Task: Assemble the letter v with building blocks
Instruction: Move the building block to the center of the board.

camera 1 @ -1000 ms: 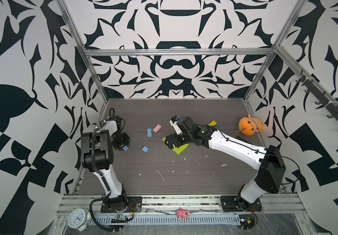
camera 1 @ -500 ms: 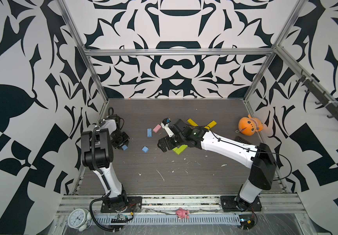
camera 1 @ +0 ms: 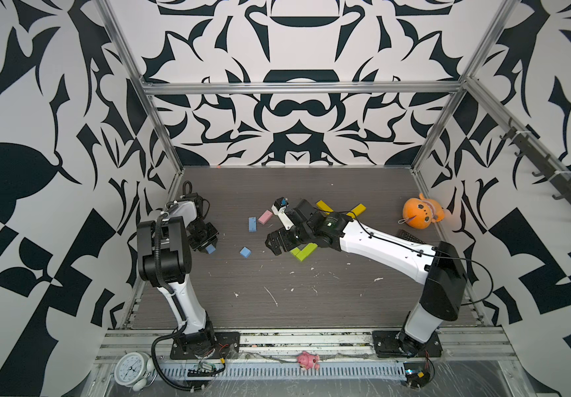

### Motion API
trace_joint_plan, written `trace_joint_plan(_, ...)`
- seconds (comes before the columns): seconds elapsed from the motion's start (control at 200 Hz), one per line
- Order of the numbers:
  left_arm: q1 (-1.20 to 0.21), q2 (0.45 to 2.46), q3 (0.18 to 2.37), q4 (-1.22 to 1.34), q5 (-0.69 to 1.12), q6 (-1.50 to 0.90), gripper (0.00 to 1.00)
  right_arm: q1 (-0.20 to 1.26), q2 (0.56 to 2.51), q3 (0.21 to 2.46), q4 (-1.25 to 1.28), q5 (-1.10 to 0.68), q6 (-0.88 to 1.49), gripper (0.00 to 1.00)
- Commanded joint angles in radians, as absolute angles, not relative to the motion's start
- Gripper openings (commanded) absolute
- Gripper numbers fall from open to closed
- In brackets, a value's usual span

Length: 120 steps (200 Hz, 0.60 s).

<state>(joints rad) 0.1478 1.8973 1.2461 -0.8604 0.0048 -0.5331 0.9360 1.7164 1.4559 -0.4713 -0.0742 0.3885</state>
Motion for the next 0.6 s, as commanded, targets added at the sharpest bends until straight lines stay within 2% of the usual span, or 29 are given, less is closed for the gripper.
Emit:
trace_joint_plan(0.0,0.155,1.953,1.247,-0.834,0.0,-0.523,0.29,0.939,1.703,1.5,-0.456,-0.063,0.382,0.99)
trace_joint_plan(0.595,0.156,1.968,1.261,-0.81,0.006,-0.528,0.3,0.942,1.71,1.5,-0.454,-0.063,0.39,0.99)
